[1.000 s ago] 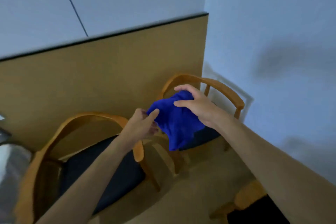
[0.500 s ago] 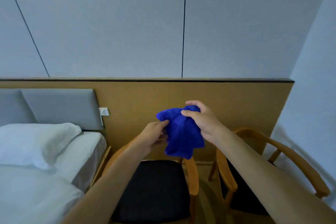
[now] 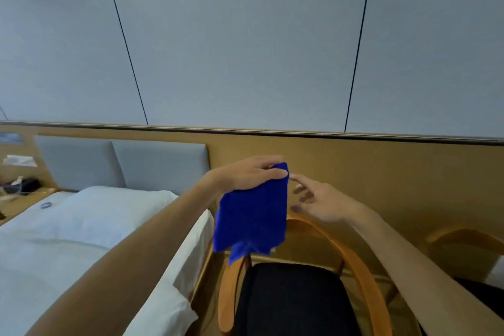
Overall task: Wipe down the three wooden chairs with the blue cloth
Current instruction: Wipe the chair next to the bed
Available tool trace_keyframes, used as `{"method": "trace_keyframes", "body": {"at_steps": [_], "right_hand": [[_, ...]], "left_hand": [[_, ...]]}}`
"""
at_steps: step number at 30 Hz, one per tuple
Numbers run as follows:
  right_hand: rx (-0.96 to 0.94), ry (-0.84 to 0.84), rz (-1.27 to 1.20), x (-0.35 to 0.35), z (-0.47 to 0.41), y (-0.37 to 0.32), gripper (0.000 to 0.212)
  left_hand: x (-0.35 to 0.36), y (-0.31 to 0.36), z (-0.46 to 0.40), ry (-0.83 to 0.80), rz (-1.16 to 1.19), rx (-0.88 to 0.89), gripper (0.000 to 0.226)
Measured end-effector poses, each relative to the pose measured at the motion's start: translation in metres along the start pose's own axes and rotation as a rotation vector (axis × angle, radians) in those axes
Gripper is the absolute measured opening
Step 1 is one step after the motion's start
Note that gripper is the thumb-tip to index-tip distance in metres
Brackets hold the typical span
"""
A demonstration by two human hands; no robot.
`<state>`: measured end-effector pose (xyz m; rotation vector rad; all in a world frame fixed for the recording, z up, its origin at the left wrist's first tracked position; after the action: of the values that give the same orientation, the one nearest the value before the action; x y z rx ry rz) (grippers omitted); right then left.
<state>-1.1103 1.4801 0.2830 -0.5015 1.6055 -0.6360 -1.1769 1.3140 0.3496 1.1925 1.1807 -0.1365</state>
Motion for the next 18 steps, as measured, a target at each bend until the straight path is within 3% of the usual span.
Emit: {"method": "trace_keyframes", "body": {"at_steps": [3, 8, 12, 18], "right_hand": [[-0.018, -0.158, -0.213, 0.042, -0.038, -0.013, 0.067], [-0.091, -0.188, -0.314, 0.095, -0.091, -0.015, 0.013], [-0.021, -0.223, -0.319, 0.134, -0.124, -0.004, 0.016], [0.097, -0.618, 0.011, 0.193, -0.163, 0.072, 0.022]], "left_hand": [[-0.026, -0.030, -0.002, -0.032, -0.117, -0.002, 0.024], [-0.062, -0.109, 0.001, -0.051, -0.423, -0.073, 0.020], [-0.060, -0.190, -0.004, -0.052, -0.580, -0.194, 0.015], [-0.004, -0.308, -0.016, -0.106, -0.467, -0.297, 0.009]]}}
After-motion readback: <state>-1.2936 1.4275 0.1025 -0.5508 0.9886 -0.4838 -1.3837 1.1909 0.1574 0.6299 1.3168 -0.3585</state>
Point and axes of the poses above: each hand's wrist, its own z-axis away from the middle knuckle, its own x-axis out of the palm, y = z × x, the point moved 3 cm from there along -z, towards the middle knuckle, and after that the axes turned 11 degrees about y, right-handed, at the moved point
